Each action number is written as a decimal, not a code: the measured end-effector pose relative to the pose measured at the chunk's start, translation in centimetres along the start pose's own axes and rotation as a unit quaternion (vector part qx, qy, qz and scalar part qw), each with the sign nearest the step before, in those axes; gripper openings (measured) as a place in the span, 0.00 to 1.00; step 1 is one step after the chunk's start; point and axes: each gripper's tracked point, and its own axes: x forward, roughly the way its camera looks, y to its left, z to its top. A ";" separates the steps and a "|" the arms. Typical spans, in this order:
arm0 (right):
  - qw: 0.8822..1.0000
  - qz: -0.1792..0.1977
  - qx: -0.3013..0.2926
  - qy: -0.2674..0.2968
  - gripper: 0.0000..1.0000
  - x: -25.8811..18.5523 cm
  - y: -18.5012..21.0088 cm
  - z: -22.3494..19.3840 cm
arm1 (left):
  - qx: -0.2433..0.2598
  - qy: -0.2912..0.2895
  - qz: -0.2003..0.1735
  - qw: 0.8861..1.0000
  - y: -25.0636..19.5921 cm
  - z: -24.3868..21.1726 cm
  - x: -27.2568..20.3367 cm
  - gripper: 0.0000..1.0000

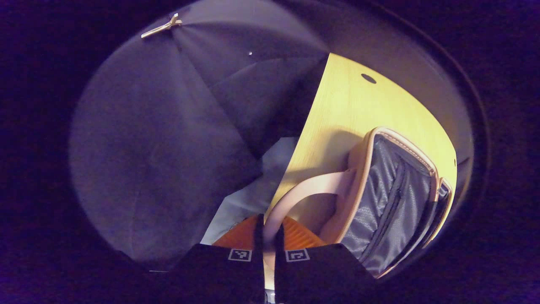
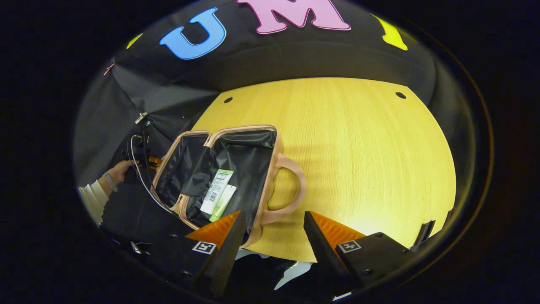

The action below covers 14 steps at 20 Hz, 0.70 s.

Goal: First open the suitcase, pack the skin care products into it, and then close the suitcase.

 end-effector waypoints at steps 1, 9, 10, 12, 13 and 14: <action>1.000 0.008 -0.007 -0.006 0.88 -0.1 0.4 0.3 | 0.007 -0.012 -0.002 1.000 -0.2 0.5 -1.4 0.12; 0.997 0.057 -0.035 -0.041 0.88 -1.4 1.3 1.7 | 0.031 -0.155 -0.086 0.984 -8.6 4.4 -19.1 0.06; 0.997 0.059 -0.035 -0.044 0.89 -1.9 0.9 1.9 | 0.037 -0.176 -0.108 0.978 -10.4 4.5 -22.0 0.06; 0.996 0.062 -0.034 -0.051 0.89 -3.0 -0.4 2.1 | 0.064 -0.209 -0.139 0.966 -15.3 4.2 -26.7 0.06; 0.996 0.063 -0.034 -0.055 0.89 -3.6 -1.2 2.2 | 0.076 -0.220 -0.143 0.962 -17.8 3.7 -28.2 0.07; 0.996 0.061 -0.034 -0.060 0.88 -4.2 -2.1 2.4 | 0.089 -0.230 -0.151 0.957 -20.2 3.0 -29.4 0.06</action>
